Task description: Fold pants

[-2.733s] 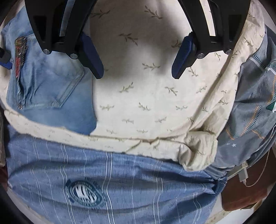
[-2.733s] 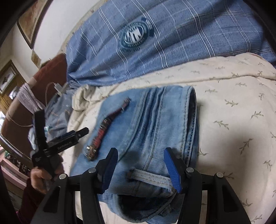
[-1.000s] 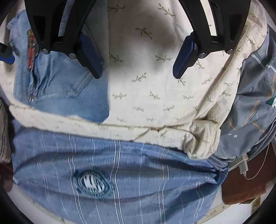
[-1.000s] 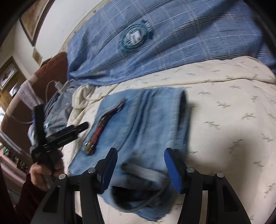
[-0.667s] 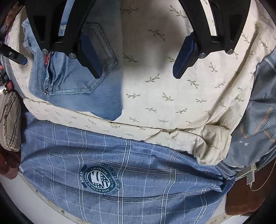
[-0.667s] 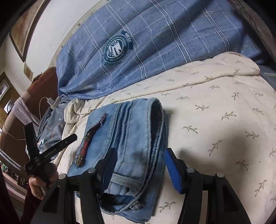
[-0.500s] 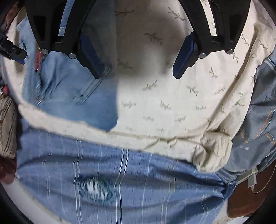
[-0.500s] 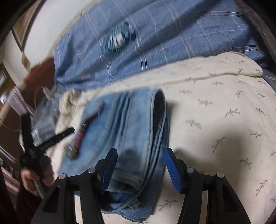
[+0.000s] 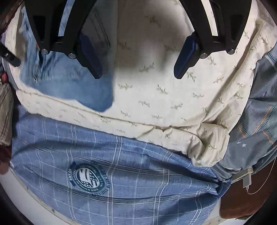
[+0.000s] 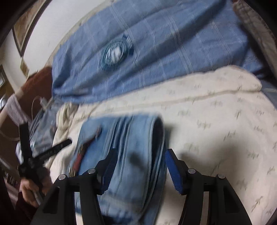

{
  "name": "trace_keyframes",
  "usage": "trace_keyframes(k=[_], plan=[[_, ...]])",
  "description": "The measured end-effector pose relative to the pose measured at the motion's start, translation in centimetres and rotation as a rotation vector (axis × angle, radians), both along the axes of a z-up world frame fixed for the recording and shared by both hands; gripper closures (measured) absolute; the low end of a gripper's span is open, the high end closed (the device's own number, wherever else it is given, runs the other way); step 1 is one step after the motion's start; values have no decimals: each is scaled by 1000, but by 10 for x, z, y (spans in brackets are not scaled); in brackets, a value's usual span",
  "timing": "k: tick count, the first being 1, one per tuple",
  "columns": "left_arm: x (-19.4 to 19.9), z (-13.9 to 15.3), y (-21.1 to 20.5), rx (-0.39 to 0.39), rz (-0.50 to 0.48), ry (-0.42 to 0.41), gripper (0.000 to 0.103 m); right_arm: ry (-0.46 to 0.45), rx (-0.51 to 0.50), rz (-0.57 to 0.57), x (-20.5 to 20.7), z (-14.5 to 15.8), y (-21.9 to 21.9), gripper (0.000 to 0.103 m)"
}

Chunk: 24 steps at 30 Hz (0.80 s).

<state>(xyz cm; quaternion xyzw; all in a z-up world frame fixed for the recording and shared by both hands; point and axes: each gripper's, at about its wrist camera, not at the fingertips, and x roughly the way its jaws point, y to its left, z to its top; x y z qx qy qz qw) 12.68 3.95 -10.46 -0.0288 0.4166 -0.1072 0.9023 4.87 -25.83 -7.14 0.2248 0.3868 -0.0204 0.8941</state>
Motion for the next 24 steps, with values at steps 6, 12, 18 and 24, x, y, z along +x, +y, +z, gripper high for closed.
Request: trace_keyframes(k=[6,12,18,24], plan=[[26,-9,-3,26,35,11,18,12,12,-117,28,-9,-21,42],[38,-24,-16,132,-2,56,18,91,-21,-113,50,-30,-23,42],[38,-27,-19,178,-11,60,18,146,-97,-73,54,-40,-13,42],[19,-7,-5,83,-20,41,18,113,14,-49,33,-24,-23,41]])
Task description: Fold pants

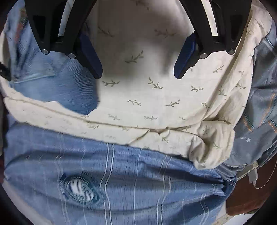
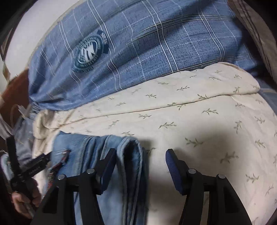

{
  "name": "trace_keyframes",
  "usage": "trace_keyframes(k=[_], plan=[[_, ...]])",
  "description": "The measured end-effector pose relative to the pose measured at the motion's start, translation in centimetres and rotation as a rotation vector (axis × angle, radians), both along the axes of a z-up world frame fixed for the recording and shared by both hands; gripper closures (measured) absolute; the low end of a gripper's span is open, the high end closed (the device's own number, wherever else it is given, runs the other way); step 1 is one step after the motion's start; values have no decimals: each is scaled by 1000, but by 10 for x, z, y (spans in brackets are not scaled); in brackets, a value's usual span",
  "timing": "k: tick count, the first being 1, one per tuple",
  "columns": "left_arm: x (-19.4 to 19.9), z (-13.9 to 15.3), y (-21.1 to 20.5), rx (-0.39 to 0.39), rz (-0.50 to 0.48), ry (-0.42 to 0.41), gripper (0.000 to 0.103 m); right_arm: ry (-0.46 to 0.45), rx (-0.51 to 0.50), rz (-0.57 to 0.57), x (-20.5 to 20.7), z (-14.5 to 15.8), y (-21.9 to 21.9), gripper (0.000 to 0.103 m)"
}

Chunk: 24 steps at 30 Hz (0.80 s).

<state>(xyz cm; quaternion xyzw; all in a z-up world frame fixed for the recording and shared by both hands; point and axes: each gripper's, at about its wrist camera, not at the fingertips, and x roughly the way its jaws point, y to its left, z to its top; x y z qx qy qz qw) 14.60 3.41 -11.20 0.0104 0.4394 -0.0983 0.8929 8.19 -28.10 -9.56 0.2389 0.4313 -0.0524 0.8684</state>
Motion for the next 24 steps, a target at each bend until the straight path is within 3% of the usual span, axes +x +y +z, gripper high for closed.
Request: trace_keyframes(k=[3,8,14,24], plan=[[-14,6,3,-76,-56,30,18,3,49,30,-13,4,-2,41],[-28,0,10,-233,-127,151,18,32,238,103,-36,-5,-13,41],[-31,-18,16,-341,-135,279,18,92,360,140,-51,-22,-19,41],[-25,-19,1,-362,-193,268,18,89,532,160,-45,-41,-22,40]])
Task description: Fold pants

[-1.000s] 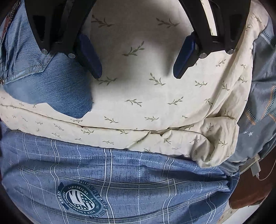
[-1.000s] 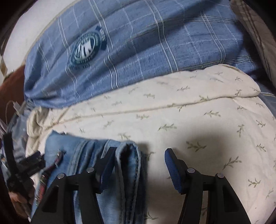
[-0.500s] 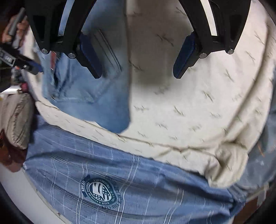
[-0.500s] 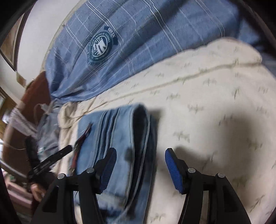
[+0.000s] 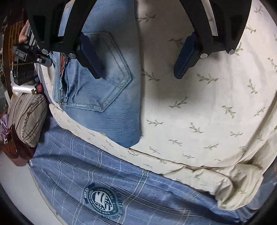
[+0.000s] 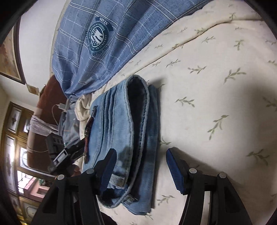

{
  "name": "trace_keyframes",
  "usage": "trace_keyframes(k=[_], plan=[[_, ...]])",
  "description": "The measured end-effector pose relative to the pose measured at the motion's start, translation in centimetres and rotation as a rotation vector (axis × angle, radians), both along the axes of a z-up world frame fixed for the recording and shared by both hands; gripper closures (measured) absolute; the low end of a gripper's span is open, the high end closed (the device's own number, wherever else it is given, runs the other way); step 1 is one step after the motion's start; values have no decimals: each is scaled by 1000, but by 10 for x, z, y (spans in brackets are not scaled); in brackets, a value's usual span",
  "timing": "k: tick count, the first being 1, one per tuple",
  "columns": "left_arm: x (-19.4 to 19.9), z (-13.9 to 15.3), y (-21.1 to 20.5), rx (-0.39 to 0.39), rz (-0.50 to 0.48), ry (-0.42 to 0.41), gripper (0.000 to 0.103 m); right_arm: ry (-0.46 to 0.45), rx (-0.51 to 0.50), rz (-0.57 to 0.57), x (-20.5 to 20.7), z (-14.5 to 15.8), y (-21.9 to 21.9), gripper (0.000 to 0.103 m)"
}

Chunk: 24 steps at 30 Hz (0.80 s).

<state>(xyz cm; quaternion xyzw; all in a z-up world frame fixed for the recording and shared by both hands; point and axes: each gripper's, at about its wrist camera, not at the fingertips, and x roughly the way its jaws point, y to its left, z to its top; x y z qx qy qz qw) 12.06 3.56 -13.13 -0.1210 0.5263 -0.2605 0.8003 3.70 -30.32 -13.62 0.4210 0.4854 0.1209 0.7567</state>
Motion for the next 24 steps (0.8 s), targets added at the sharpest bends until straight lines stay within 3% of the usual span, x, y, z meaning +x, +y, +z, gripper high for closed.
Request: trace_keyframes(k=[4,5,7,10,19,24], plan=[[4,0,-3,1,-20,-13,21,-5,103,-12,6,-9,0,40],[4,0,-4,-11,-32,-17,24,-10,115,-6,7,-10,2,40],[6,0,-5,-51,-56,-7,41,-19,121,4,10,-11,7,40],[8,-1,-9,-82,-77,7,48,-36,117,20,13,-11,15,40],[14,-11,-12,-164,-101,56,49,-57,175,12,8,-18,7,40],[9,-7,-19,-122,-111,6,50,-59,89,58,8,-10,15,42]])
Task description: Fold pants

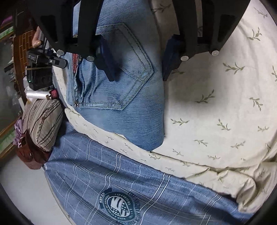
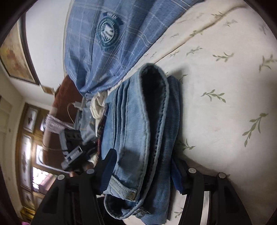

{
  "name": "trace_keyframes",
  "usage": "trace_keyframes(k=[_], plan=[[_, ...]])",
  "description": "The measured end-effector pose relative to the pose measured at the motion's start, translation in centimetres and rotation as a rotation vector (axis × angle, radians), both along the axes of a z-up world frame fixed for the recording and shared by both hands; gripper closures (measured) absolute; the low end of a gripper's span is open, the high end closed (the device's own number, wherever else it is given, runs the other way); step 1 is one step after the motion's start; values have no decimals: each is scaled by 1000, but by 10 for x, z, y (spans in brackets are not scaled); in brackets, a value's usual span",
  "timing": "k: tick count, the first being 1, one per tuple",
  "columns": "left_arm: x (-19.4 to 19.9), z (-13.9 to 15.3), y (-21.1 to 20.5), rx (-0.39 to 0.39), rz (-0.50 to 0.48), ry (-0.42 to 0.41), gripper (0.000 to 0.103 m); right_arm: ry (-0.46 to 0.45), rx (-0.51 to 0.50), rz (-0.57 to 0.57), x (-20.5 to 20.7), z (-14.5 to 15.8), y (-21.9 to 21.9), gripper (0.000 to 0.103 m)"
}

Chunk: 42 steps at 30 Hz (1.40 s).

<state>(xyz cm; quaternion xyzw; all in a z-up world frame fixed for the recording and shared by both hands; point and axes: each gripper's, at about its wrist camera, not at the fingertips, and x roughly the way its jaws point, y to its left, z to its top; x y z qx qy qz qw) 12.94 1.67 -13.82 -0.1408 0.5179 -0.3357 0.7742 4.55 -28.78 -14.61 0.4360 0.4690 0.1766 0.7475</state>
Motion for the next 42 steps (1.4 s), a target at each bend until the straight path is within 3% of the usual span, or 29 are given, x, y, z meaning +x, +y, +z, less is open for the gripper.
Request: trace_keyframes(k=[3,5,9,18,29,42], plan=[[0,2,0,-5,-7,-13,55,2,-33,-1,1,4,4,46],[-2,4,0,-2,-13,-29,58,-14,-110,25,2,11,13,51],[-5,9,-3,8,-25,-69,63,-78,-196,39,2,28,27,60],[-11,21,0,-3,-20,-111,67,-153,-252,39,2,46,37,61],[-21,50,6,-61,15,-180,69,-203,-210,34,5,60,38,61],[-25,80,34,-93,127,-236,69,-242,-42,18,18,69,49,61]])
